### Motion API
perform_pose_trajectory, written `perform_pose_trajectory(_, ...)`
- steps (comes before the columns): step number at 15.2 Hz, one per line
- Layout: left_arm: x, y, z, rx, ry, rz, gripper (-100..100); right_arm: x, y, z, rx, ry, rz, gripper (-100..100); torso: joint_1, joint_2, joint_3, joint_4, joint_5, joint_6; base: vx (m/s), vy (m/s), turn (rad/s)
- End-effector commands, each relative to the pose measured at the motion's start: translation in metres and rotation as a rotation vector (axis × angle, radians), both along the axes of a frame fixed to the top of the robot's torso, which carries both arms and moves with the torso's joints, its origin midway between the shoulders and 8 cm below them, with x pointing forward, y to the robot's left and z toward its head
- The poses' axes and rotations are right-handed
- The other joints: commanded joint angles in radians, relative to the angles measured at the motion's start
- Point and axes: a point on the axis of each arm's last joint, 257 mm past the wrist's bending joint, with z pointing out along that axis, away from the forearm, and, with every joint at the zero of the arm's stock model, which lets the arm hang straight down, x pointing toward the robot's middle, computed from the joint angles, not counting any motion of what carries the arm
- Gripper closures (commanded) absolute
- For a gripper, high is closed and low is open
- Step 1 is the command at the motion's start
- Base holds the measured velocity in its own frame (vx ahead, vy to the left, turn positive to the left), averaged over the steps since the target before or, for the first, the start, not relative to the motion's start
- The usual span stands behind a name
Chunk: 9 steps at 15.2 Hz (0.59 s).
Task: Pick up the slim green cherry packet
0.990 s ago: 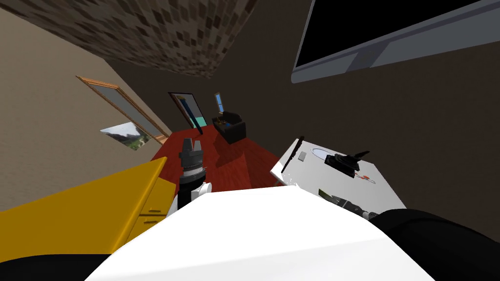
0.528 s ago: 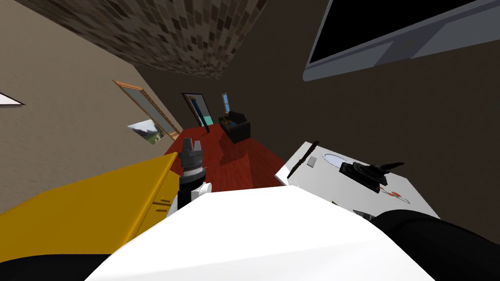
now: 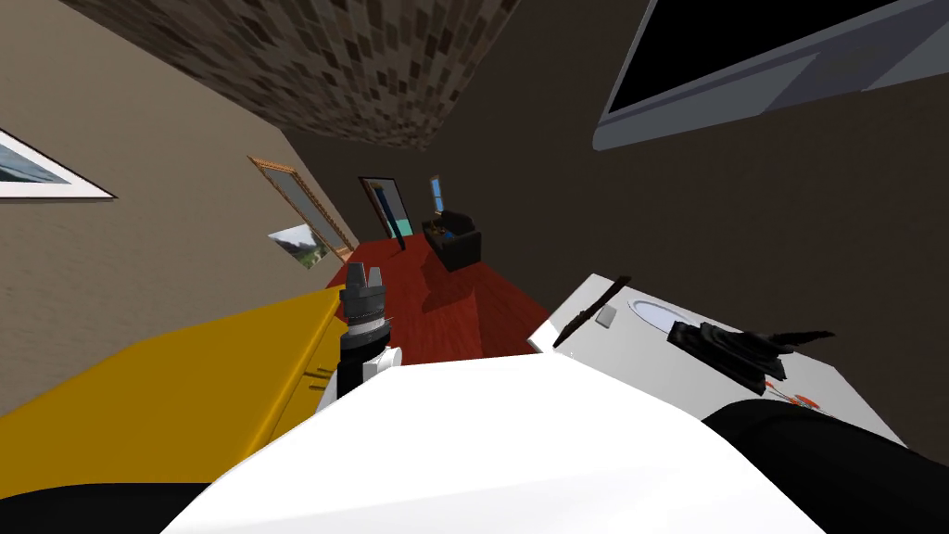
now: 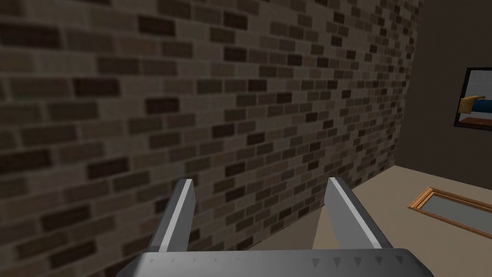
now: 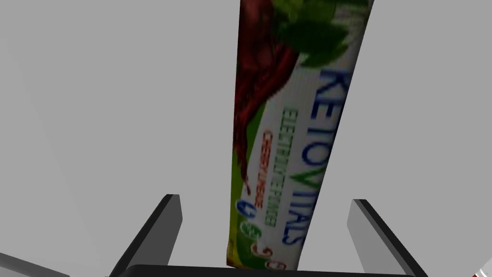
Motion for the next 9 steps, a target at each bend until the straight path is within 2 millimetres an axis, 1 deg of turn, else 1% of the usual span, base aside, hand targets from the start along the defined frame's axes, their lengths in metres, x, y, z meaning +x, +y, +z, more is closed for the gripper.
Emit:
perform_pose_trajectory(1,0.0,0.0,0.0,0.0,0.0,0.0,0,-0.022,-0.004,-0.002,-0.012,0.049,0.01,-100,0.0,0.0,0.0,0.0,0.0,0.0,0.029,0.003,0.115)
perform_pose_trajectory(2,0.0,0.0,0.0,0.0,0.0,0.0,0,-0.022,-0.004,-0.002,-0.012,0.049,0.01,-100,0.0,0.0,0.0,0.0,0.0,0.0,0.024,0.0,0.076)
perform_pose_trajectory(3,0.0,0.0,0.0,0.0,0.0,0.0,0,-0.035,-0.005,-0.003,-0.016,0.075,0.015,-100,0.0,0.0,0.0,0.0,0.0,0.0,0.022,-0.002,0.061)
perform_pose_trajectory(4,0.0,0.0,0.0,0.0,0.0,0.0,0,-0.055,-0.004,-0.005,-0.019,0.115,0.021,-100,0.0,0.0,0.0,0.0,0.0,0.0,0.028,0.0,0.125)
perform_pose_trajectory(5,0.0,0.0,0.0,0.0,0.0,0.0,0,-0.037,-0.004,-0.004,-0.015,0.078,0.014,-100,0.0,0.0,0.0,0.0,0.0,0.0,0.018,-0.003,0.055)
perform_pose_trajectory(6,0.0,0.0,0.0,0.0,0.0,0.0,0,-0.045,-0.007,-0.007,-0.015,0.085,-0.024,-100,0.0,0.001,0.0,0.0,0.0,0.0,-0.061,0.0,0.226)
perform_pose_trajectory(7,0.0,0.0,0.0,0.0,0.0,0.0,0,-0.046,-0.007,-0.01,-0.008,0.082,-0.06,-100,-0.001,0.003,0.002,0.001,0.0,-0.001,-0.177,0.019,0.418)
perform_pose_trajectory(8,0.0,0.0,0.0,0.0,0.0,0.0,0,-0.048,-0.009,-0.009,-0.013,0.086,-0.064,-100,0.0,0.009,0.005,0.002,0.0,-0.002,-0.201,0.036,0.428)
perform_pose_trajectory(9,0.0,0.0,0.0,0.0,0.0,0.0,0,-0.051,-0.01,-0.013,-0.009,0.084,-0.101,-100,0.001,0.012,0.007,0.003,0.0,-0.001,-0.242,0.039,0.424)
